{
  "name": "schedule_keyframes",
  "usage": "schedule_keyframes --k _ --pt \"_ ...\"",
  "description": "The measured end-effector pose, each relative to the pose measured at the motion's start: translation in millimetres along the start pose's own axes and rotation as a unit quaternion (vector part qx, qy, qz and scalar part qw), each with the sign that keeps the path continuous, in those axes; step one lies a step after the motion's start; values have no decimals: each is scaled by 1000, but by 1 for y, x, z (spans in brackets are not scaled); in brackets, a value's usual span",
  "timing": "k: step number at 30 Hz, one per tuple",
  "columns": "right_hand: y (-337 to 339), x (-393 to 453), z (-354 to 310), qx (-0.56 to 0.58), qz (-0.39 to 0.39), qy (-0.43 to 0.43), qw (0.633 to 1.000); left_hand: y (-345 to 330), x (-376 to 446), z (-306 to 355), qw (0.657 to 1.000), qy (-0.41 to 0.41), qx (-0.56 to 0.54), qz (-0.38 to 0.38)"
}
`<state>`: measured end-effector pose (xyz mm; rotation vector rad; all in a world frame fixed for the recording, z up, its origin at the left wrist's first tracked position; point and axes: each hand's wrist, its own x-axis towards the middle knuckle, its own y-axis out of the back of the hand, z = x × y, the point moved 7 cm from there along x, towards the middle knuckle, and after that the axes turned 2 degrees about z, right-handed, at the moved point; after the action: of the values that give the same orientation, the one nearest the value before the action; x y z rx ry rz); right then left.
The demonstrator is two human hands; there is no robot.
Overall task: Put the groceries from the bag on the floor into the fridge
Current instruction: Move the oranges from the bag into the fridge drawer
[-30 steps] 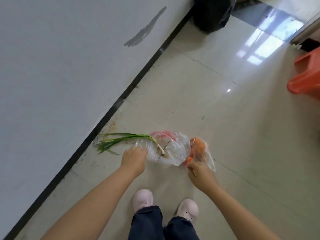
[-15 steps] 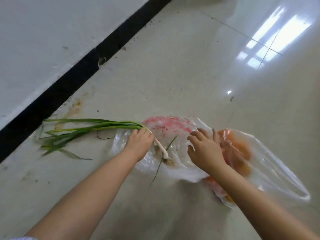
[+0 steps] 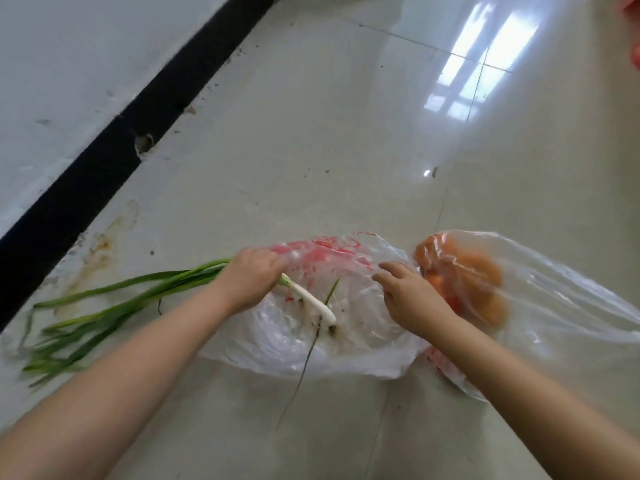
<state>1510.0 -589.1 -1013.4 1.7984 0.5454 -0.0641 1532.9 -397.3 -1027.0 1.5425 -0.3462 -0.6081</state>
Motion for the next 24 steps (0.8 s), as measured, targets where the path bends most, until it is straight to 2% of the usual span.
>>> schedule_keyframes --k 2,5,8,10,13,16,18,21,23,24 --pt "9 1 1 68 52 -19 996 26 -12 -10 998 1 -25 56" --pt "26 1 4 184 106 -97 973 55 -25 -24 994 26 -62 86" --pt "30 -2 5 278 106 -164 941 76 -33 -29 988 73 -89 101" --pt "29 -7 2 304 91 -164 934 88 -32 -29 975 138 -145 99" --pt "31 -19 -4 251 41 -136 958 97 -28 -32 948 231 -207 77" --pt "55 -37 -11 167 28 -97 981 110 -15 -23 932 249 -258 53" --pt "81 -55 -9 130 55 -76 987 114 0 -8 926 246 -286 16" --pt "135 -91 -3 94 149 -34 984 116 21 18 914 243 -324 -15" --pt "175 -124 14 41 286 -35 957 117 34 39 909 216 -355 -27" --pt "189 -141 29 12 335 -70 939 116 41 50 903 204 -377 -38"
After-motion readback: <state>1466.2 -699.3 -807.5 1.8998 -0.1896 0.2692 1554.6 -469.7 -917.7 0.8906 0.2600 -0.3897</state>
